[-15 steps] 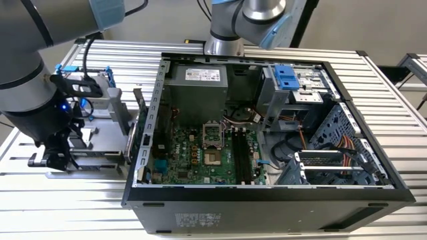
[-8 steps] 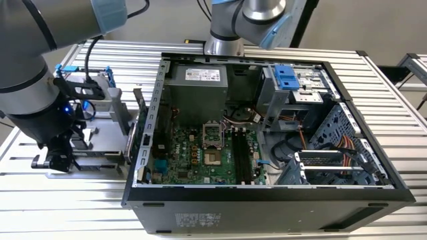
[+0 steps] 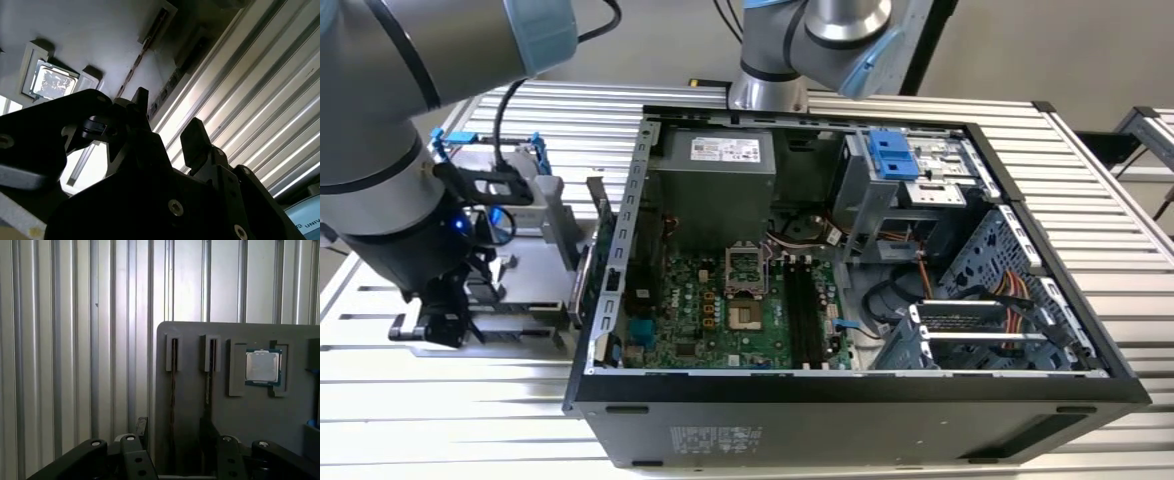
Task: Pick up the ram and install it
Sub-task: 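Pick up the ram and move it above insertion slot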
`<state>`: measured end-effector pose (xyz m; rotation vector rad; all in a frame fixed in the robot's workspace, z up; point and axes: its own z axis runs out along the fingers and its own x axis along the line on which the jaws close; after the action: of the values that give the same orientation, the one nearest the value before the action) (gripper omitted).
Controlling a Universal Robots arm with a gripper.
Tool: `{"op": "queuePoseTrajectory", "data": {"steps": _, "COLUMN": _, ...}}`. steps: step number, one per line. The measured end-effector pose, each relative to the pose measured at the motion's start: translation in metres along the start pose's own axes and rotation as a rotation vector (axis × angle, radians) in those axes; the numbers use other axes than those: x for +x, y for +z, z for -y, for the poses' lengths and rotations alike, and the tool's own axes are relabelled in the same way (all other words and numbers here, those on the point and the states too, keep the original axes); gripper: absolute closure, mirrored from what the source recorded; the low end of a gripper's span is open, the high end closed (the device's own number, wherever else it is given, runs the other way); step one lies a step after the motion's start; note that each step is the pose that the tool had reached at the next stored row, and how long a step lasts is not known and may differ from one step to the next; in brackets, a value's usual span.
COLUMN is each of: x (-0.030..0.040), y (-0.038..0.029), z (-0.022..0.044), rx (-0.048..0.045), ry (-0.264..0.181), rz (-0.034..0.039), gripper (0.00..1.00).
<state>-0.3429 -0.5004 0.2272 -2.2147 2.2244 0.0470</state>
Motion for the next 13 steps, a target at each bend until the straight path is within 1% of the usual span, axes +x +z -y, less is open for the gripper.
{"op": "queuePoseTrajectory", "data": {"steps": 13, "x": 0.0002, "y": 0.0121, "z": 0.0003, "rx": 0.0001, "ry": 0.008, "rz": 0.0001, "gripper": 0.0}}
